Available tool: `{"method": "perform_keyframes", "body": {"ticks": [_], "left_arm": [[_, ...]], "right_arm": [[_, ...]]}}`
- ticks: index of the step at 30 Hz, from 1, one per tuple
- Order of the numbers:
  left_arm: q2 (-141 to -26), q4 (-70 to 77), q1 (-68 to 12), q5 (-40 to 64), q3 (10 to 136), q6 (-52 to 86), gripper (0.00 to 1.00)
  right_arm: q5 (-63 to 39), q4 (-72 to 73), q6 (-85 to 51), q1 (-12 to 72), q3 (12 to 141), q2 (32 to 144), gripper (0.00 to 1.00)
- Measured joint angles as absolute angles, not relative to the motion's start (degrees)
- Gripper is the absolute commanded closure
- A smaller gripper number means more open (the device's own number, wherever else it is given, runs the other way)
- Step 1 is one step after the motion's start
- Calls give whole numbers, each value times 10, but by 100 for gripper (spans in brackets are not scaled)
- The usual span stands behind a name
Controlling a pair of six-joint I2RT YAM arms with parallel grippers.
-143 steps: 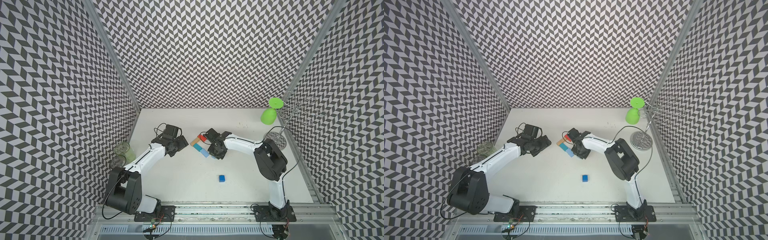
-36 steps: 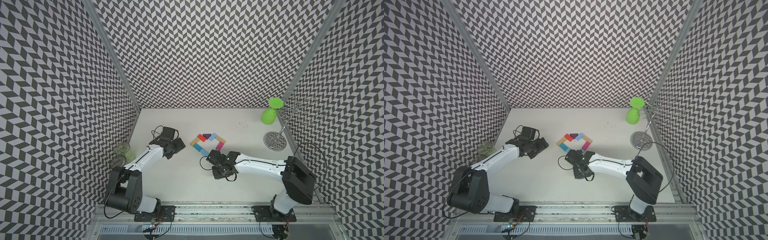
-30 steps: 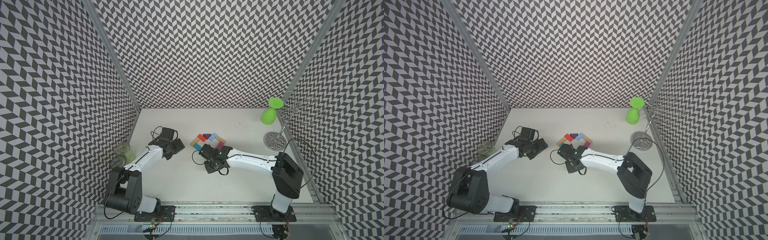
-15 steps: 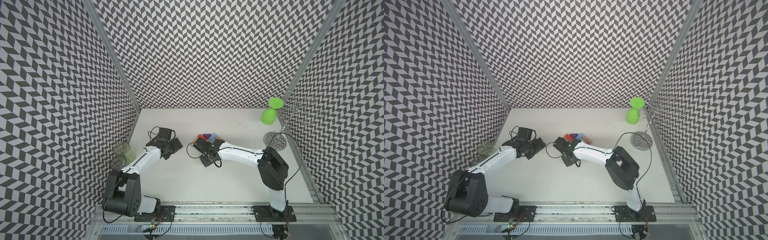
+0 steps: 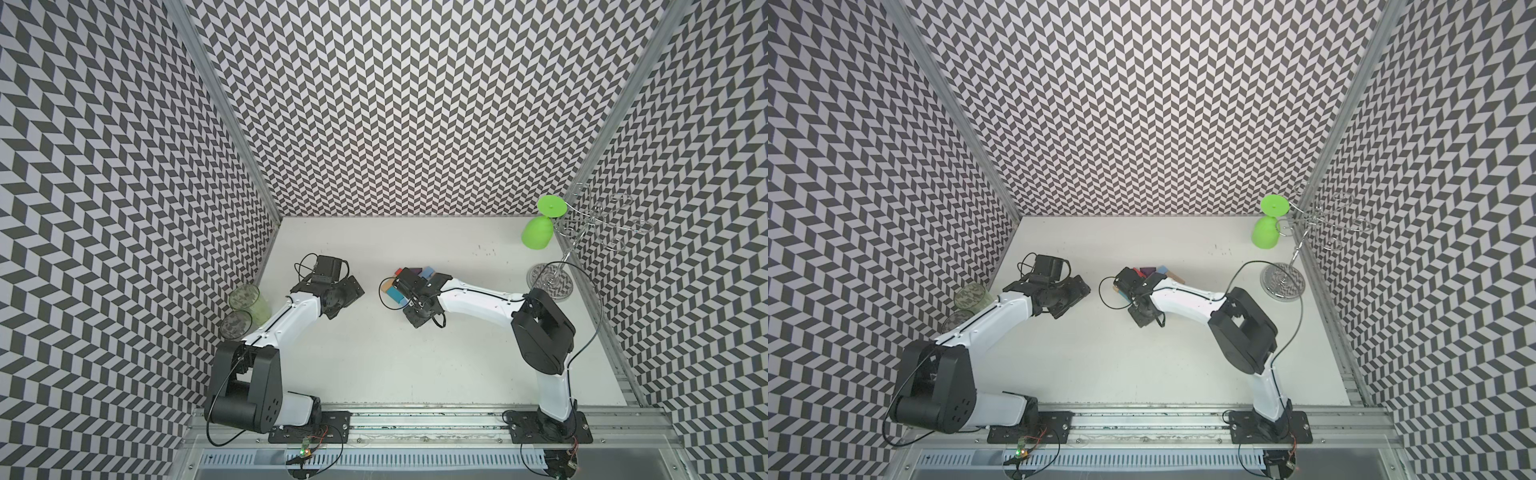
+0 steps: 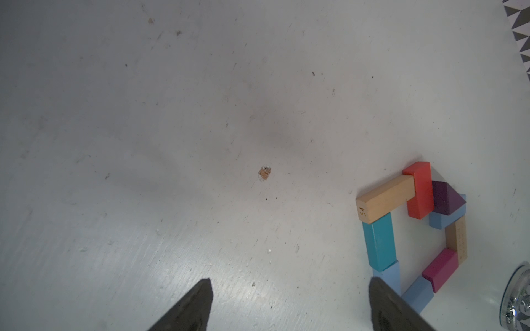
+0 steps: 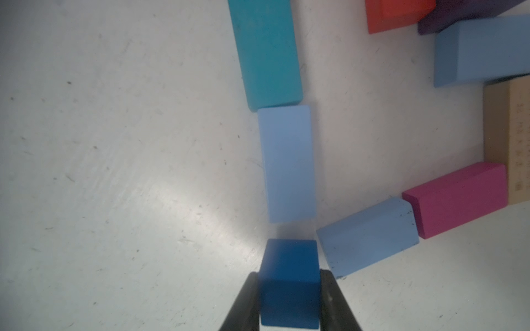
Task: Assemble a heart with building blocks
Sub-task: Assemble the building block at the center of the board.
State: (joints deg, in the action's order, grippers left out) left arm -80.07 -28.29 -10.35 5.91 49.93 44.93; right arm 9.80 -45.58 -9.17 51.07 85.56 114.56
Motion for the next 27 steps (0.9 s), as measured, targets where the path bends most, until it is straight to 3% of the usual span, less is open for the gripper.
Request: {"method": "perform_keyframes", "body": {"ticks": [17,27], "left_arm": [[-809,-278,-100,63,499,448,13],[-812,-274,-100,64,499,448,13]], "right_arm": [[85,-436,-64,489,853,1155,72],[80,-435,-58,486,854,1170,57]]}}
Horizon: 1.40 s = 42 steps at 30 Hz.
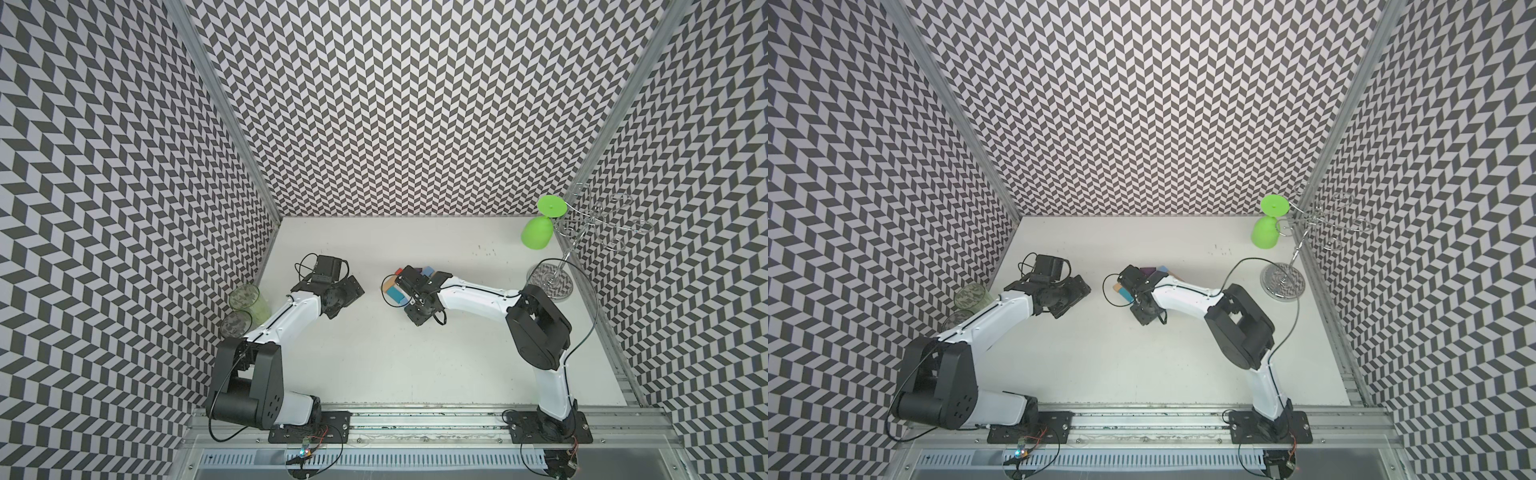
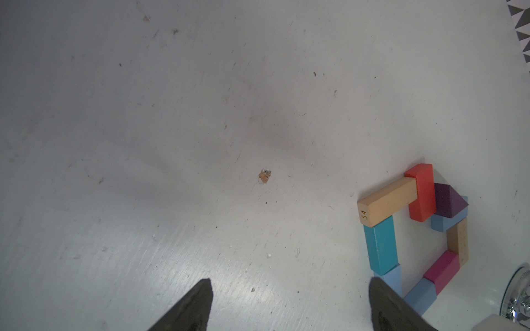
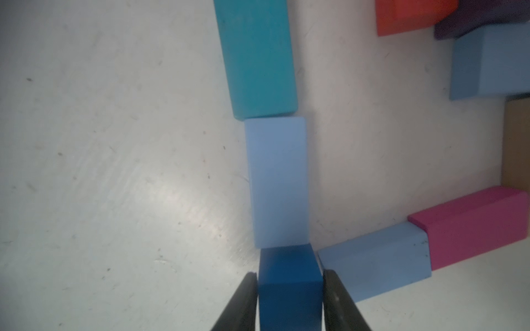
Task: Assemble a heart with building blocks
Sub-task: Assemble the building block at the center of the board, then reset both arms
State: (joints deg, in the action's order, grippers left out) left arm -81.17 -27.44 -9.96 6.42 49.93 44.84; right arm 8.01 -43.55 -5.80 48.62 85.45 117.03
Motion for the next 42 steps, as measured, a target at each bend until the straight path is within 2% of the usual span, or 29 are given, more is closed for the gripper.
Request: {"method": "perform_keyframes", "body": {"ticks": [16,19,26,31,34,35,36,37,40,42], "left_arm": [[-815,-270,-100,69,499,449,13],[-815,-270,-100,70,499,449,13],[-815,-268,-100,72,504,445,13],[-806,-253,-100,61,545,426,12],[-782,-225,-99,37,575,401,12],[-769,-213,-99,27,580,388,11],[-755,-200,-99,14,583,375,10],[-742,-188,-99,0,584,361,10],[-708,-136,-96,-60,572,318,10],[-687,-55,-93,-101,520,280,11]], "right_arm": [[85,-437,-55,482,882,1171,51],[88,-438,-54,482,882,1170,45],[103,-455,-56,475,902,1145,21],[86,-430,-80,410,925,1047,17],[65,-335,-118,320,856,924,11],[64,-287,-133,283,807,866,9],[74,-229,-150,245,743,801,0],[83,-181,-157,225,688,750,1],[143,-18,-175,214,471,589,1],[187,70,-183,220,349,539,1]]}}
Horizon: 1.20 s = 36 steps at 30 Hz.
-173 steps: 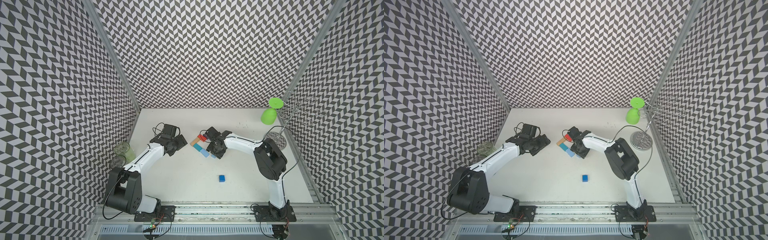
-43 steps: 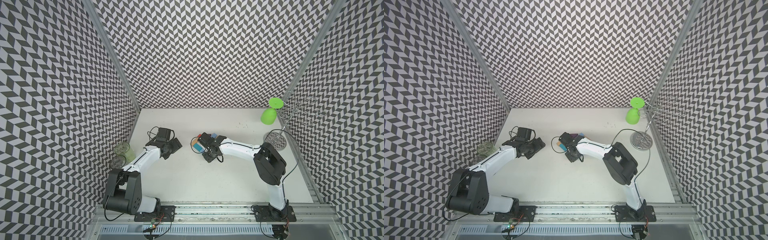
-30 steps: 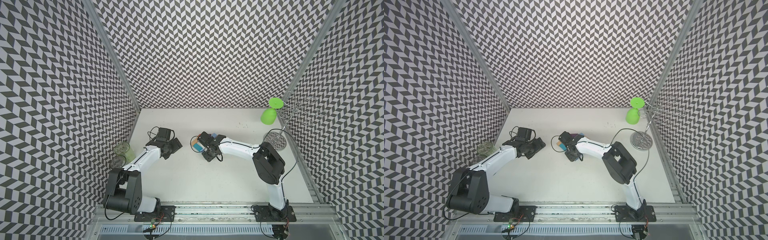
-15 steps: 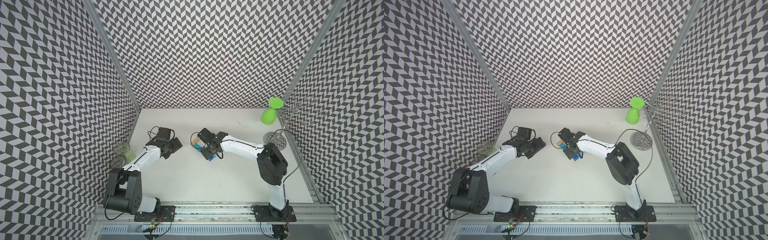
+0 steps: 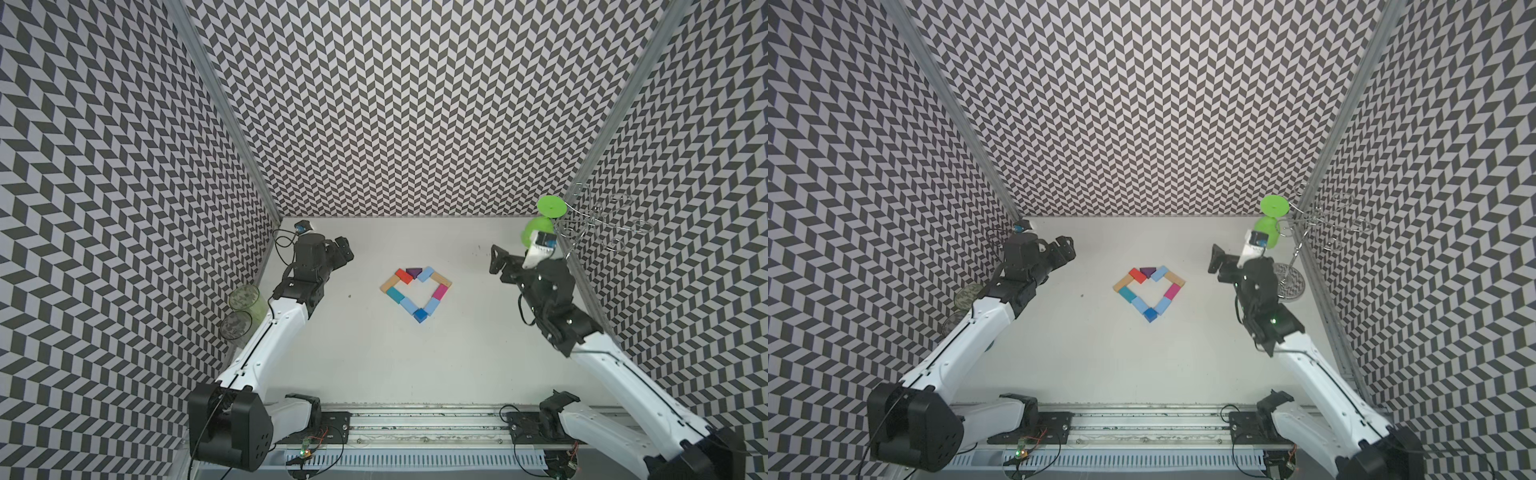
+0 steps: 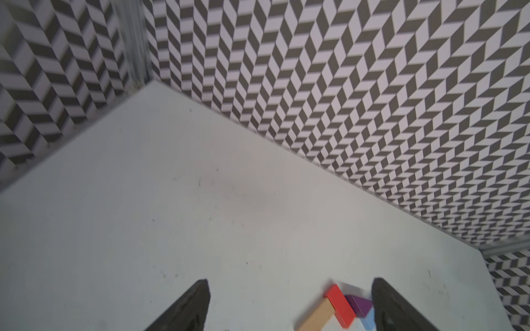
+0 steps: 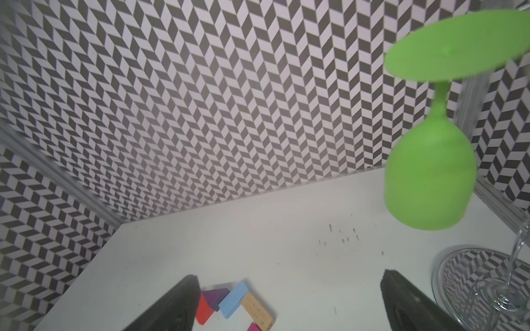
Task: Assemble a heart with building blocks
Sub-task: Reset both arms
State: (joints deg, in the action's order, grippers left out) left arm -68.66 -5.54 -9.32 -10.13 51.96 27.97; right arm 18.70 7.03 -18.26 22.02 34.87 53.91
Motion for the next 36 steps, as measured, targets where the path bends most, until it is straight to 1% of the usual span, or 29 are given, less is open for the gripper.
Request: {"method": "perform_keyframes", "body": {"ticks": [2,4,6,8,11,13,14,20,21,25,27,29,31,32,34,36], "left_arm": [[-668,44,-89,-141,430,243,9],[-664,121,-80,-164,345,220,6],[-679,168,-58,-169,286,205,5],[-703,213,-37,-165,254,188,4],[-741,258,-20,-161,252,167,4],[-759,299,-18,-156,253,144,1],[-768,321,-18,-153,253,130,1],[-848,426,-16,-139,253,66,1],[-858,434,-14,-136,253,63,2],[-880,484,-11,-117,245,49,1],[-877,539,-11,-101,217,41,1],[-878,634,-11,-88,156,34,1],[-889,709,-11,-84,100,29,1],[-891,723,-11,-83,81,28,1],[-893,732,-10,-83,79,27,1],[-894,734,-10,-87,100,26,1]], "right_arm": [[227,126,-179,219,252,540,1],[252,148,-161,216,199,571,1],[274,160,-139,207,183,611,1],[280,169,-119,192,207,657,0],[280,232,-91,164,249,718,1],[276,279,-80,149,252,746,1],[272,299,-76,141,249,762,1],[249,368,-46,122,230,810,0],[243,381,-41,120,230,815,1],[208,424,-19,96,242,848,1],[190,454,-4,85,250,868,0],[161,489,0,70,245,881,1],[131,525,2,52,224,878,1],[114,574,5,45,192,874,1],[86,664,11,35,117,869,1],[63,700,18,34,73,875,0]]}}
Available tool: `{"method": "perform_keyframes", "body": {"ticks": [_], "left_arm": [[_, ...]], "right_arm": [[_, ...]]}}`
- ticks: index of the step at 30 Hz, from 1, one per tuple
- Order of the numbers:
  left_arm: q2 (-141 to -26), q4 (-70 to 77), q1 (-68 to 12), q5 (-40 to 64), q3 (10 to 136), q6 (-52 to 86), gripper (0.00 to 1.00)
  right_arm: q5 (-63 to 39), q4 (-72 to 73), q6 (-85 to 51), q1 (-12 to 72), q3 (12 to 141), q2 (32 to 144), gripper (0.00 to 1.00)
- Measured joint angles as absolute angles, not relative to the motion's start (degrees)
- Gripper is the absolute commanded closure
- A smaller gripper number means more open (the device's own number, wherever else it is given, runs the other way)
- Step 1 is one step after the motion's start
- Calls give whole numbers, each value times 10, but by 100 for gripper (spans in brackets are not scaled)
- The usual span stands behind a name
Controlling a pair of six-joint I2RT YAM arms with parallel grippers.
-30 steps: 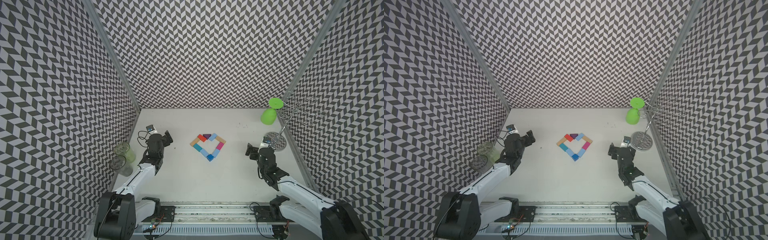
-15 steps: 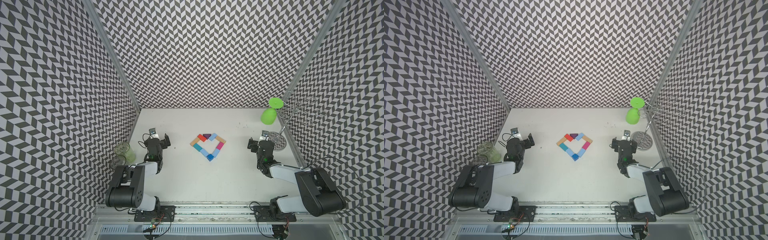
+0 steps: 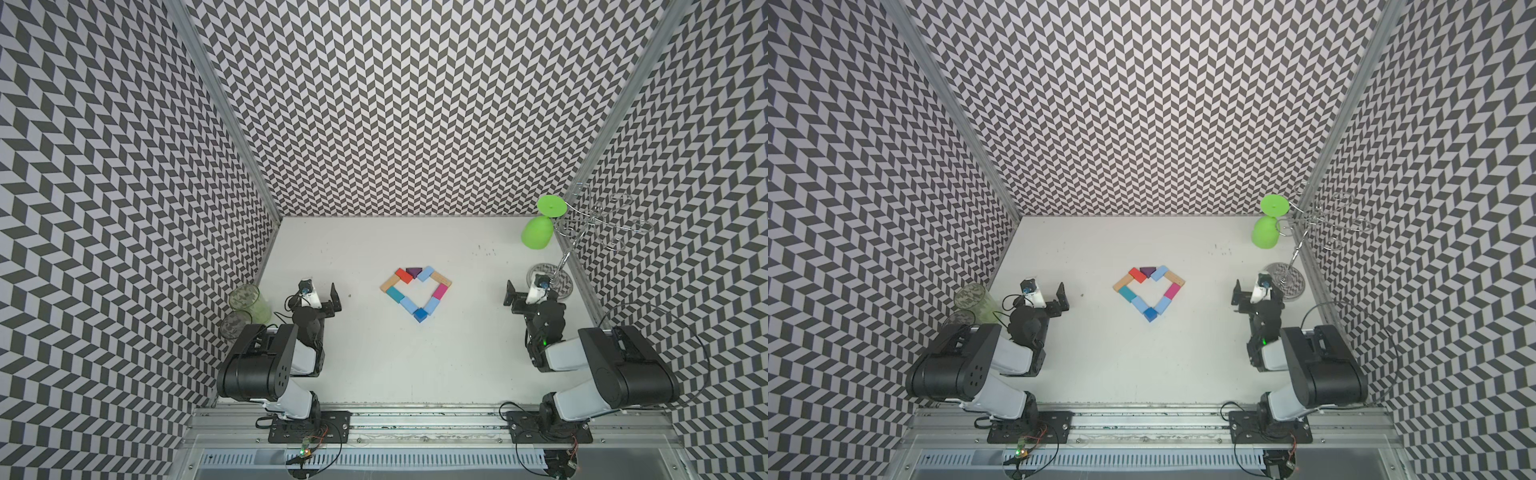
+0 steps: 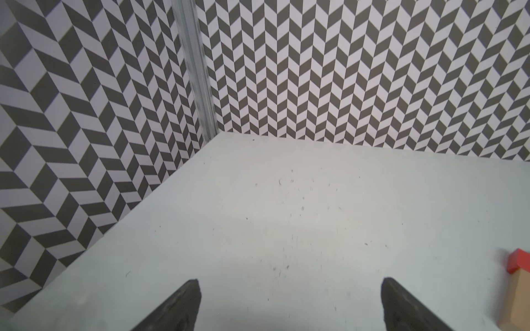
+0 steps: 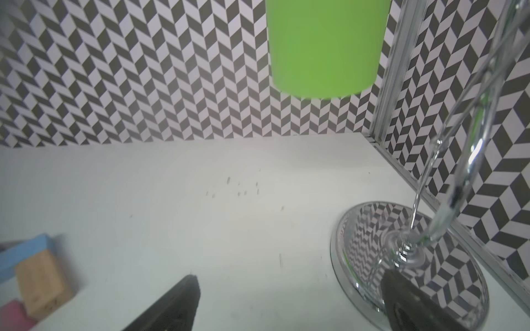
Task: Assemble a heart with building blocks
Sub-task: Reset both arms
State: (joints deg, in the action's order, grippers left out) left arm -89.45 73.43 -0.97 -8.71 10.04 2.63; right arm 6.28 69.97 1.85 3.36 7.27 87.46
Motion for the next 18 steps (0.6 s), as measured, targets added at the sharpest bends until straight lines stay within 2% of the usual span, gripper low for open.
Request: {"method": "perform_keyframes", "body": {"ticks": [7,18], "left_arm": [[-894,744,-11,-94,130,26,1],[-894,739,-19,-104,131,22,1]], "right_arm": [[50,692,19,33,158,887,0],[48,698,15,32,152,886,1]]}}
